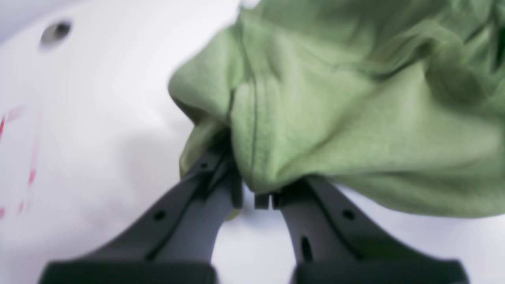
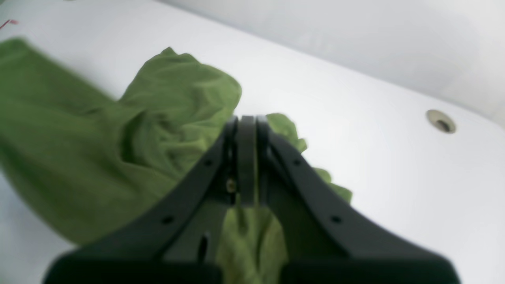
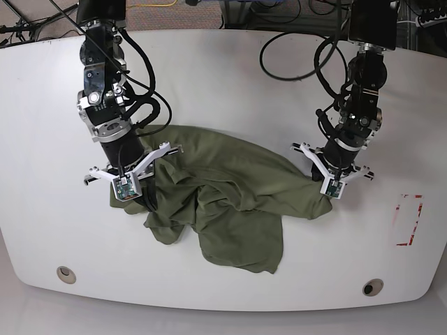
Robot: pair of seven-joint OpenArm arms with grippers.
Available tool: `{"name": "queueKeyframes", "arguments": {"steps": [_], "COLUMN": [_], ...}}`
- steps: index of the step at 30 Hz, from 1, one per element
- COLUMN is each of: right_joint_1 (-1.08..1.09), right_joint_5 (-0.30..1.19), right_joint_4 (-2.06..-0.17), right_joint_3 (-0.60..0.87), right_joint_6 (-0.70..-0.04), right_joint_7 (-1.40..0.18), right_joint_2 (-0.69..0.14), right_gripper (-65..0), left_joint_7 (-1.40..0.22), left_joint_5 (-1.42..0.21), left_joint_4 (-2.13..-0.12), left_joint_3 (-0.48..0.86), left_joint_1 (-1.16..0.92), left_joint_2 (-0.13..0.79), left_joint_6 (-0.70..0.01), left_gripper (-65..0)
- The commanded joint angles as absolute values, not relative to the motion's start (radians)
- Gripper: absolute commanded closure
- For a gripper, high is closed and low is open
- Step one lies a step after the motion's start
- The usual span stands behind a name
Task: Fold the T-shirt properly
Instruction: 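Pull both grippers apart, stretching the shirt between them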
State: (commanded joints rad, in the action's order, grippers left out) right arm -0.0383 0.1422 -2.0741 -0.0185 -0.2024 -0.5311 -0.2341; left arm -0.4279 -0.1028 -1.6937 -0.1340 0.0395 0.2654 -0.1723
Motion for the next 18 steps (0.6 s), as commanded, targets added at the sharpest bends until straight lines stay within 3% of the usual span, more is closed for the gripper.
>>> {"name": "queueKeyframes", "arguments": {"steps": [8, 18], "right_joint_1": [-0.011, 0.087], "right_joint_5": [0.141, 0.138], "right_joint_4": [-2.055, -2.028], "right_joint_3": [0.006, 0.022], "right_joint_6": [-0.206, -0.202], "right_joint_7": [-0.512, -0.526], "right_joint_2": [-0.233, -0.248], "right_gripper": [0.0, 0.0], "left_joint_7": [-0.466, -0.437], "left_joint_5": [-0.084, -0.09], "left_joint_4": [-1.783, -1.883], "left_joint_3": [-0.106, -0.083], "left_joint_1": [0.025, 0.078], "left_joint_2": [0.311, 0.319], "left_joint_6": [-0.218, -0.193], "left_gripper": [0.0, 0.0]}}
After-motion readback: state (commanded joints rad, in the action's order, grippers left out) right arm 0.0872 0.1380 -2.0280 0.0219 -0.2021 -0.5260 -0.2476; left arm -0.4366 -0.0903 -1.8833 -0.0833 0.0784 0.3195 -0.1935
